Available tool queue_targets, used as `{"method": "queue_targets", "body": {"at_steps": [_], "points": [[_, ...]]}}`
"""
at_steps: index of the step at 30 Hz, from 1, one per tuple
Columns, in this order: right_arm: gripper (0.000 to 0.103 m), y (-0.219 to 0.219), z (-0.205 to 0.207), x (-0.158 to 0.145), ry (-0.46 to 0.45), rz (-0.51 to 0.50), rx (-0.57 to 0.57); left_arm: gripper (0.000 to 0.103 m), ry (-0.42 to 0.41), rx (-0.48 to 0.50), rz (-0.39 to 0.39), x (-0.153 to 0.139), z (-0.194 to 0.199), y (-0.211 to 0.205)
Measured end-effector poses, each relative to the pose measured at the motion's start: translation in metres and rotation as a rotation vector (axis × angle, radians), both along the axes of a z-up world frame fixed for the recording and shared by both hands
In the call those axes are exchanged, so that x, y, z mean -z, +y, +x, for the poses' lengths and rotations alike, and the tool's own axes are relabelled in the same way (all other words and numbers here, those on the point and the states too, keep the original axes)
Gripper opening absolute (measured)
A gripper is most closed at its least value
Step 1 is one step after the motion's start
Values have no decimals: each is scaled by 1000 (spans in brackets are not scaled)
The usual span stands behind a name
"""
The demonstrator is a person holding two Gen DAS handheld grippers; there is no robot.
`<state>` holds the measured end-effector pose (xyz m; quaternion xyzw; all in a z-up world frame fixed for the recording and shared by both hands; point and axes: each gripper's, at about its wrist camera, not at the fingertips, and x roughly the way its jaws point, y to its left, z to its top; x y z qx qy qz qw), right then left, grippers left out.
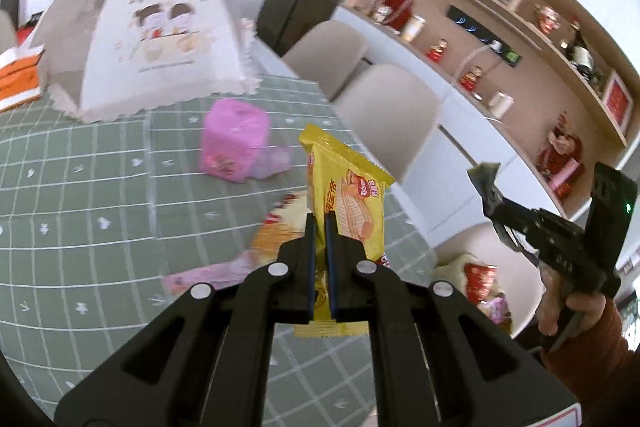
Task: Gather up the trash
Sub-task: 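Carry both items to the bin and open the left tool to drop the biscuit packet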
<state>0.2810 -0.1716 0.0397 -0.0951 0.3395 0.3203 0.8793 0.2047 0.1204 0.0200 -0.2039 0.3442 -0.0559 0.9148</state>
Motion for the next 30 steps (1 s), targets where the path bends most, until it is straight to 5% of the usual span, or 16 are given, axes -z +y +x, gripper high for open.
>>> {"method": "queue_targets", "body": {"at_steps": [11,30], "points": [[19,-145,-61,-14,-45,32,211,4,-29,231,-20,-12,12,-142],[19,-297,-105,20,8,34,428,4,131,474,-59,64,59,-325]]}}
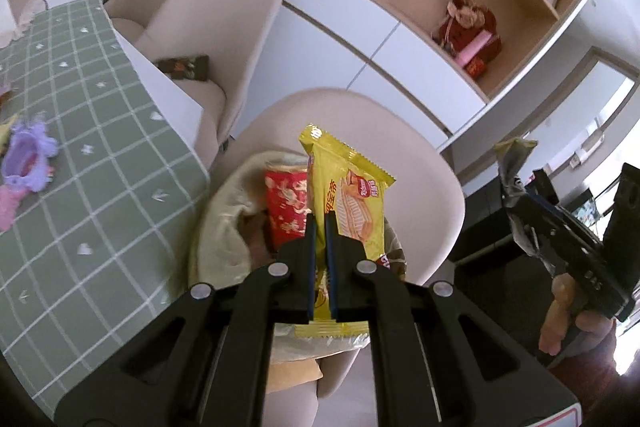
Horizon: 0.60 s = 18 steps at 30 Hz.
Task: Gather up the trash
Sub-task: 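Carry both items to the bin and open the left tool to drop the biscuit packet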
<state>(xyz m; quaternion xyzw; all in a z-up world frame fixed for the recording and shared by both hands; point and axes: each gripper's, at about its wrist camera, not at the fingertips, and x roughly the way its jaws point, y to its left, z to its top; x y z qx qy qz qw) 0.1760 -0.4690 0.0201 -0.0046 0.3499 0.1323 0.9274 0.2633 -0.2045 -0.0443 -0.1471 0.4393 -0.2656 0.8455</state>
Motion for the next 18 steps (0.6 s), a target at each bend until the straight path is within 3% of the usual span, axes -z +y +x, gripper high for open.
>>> {"method": "queue_targets", "body": {"at_steps": [5,18], "points": [[19,-1,3,12,17,21,6,4,-12,12,72,15,4,-23],[19,-6,17,34,48,62,-10,6,11,17,135,39,6,-44]]}}
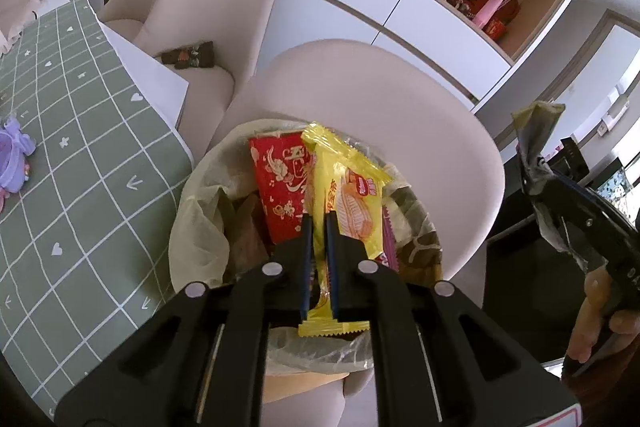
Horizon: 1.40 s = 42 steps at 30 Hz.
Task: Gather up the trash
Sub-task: 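Carry both items to the bin and open the left tool to drop the biscuit packet, then lower the black scissors into the bin and open the right tool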
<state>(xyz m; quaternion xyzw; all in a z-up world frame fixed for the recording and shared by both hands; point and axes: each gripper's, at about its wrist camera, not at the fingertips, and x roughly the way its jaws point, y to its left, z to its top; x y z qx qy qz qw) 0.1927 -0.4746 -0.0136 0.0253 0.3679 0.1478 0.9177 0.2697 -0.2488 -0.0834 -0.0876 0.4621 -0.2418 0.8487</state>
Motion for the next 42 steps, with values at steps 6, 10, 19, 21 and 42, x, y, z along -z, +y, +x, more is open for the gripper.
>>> {"method": "queue_targets", "body": {"at_steps": [6,10,19,21,42], "points": [[19,0,-2,6,7,15,0,25,26,14,-30,3,-2,3],[19,5,1,11,15,35,-8,28,24,-4,-44,-3,-9,15],[19,52,14,31,40,115,-81,29,-42,-87,-18,-34,-39,67],[19,65,20,40,60,126,-91,30,-57,-104,-4,-41,-47,81],[19,105,50,116,261,29,-4,34,-19,-261,26,-41,-75,205]]}}
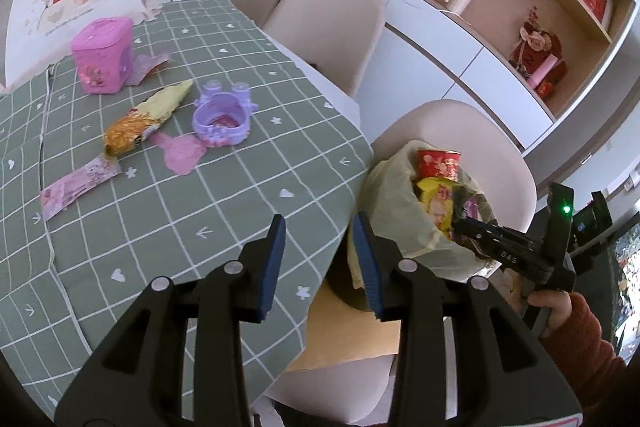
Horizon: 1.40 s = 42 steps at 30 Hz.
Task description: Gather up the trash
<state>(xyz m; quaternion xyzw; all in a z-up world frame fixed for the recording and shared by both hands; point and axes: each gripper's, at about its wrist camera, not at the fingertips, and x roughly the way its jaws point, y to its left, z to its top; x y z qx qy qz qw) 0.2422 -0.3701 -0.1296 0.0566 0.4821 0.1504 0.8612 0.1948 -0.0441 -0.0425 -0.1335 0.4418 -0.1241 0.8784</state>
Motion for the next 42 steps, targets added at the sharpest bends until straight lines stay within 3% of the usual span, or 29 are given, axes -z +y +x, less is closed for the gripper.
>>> {"method": "queue_targets", "body": {"at_steps": [9,17,22,25,31,33,39,42], "points": [[43,-15,-11,-18,-23,-29,77,34,10,-18,-35,10,4,28],[43,-9,-20,-48,-90,-27,100,34,30,-77,-37,32,7,69],[47,18,-17,-67,-156,-3,91,34,31,-132,-6,45,7,110],[51,38,-13,-73,-197,63,58,34,18,-148,21,48,10,137],[53,90,2,-61,-119,115,0,34,-14,-141,42,48,25,181],[53,103,7,-54,-88,144,-15,34,-24,-128,41,46,32,188],[53,142,20,-48,-93,96,-44,34,-73,-122,45,41,72,192],[53,163,35,-52,-108,70,-68,34,-126,-114,125,40,97,177]]}}
